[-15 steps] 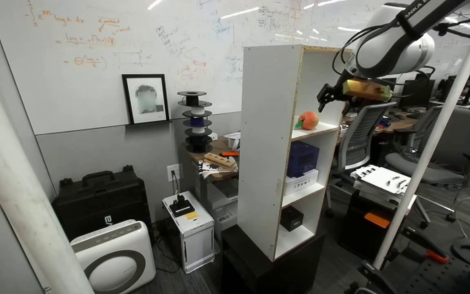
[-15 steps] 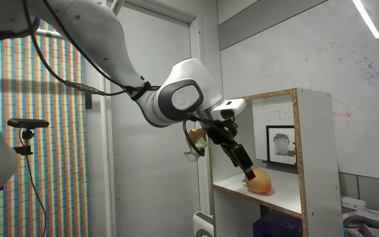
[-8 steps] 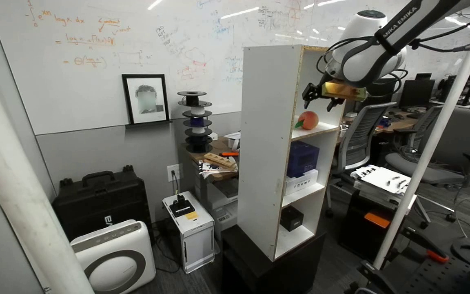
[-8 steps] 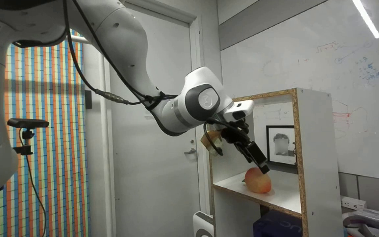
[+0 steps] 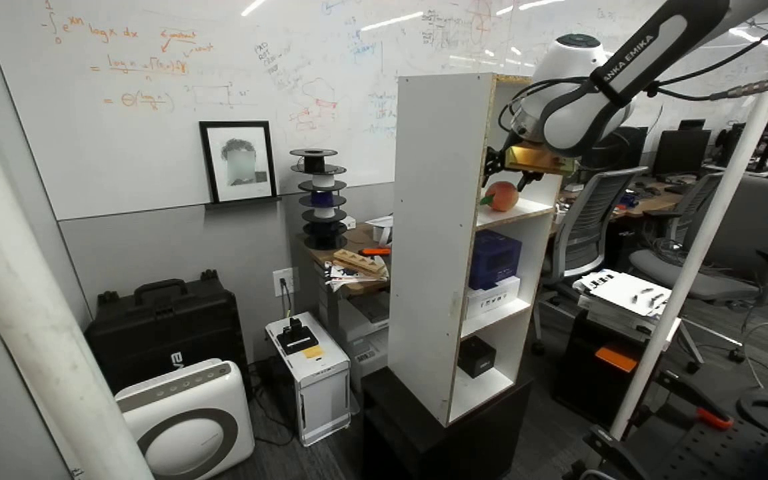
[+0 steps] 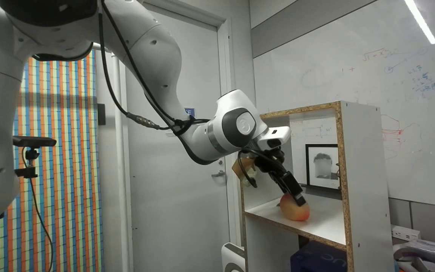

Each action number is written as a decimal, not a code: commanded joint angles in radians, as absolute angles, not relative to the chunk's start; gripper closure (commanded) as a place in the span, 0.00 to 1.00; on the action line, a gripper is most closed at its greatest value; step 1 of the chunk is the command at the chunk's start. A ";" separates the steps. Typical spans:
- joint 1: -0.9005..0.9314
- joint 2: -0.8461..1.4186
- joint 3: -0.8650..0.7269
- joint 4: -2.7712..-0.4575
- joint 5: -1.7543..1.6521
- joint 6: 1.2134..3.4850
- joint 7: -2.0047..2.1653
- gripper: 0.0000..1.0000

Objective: Put the peach plushie on the top of the shelf

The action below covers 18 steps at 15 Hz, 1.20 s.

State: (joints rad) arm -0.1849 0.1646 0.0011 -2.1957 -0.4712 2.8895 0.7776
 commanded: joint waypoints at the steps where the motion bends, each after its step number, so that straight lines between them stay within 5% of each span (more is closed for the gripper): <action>1: -0.174 0.174 0.007 -2.191 -0.470 2.894 0.797 0.00; 5: -0.181 0.164 0.007 -2.213 -0.470 2.891 0.795 0.00; 6: -0.183 0.161 0.005 -2.216 -0.469 2.889 0.796 0.25; 10: -0.192 0.125 0.007 -2.231 -0.454 2.886 0.781 0.47; 18: -0.144 -0.180 -0.026 -2.445 -0.052 2.688 0.448 0.48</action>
State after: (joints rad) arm -0.1884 -0.0021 -0.0003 -2.3330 -0.2252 2.8144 0.6083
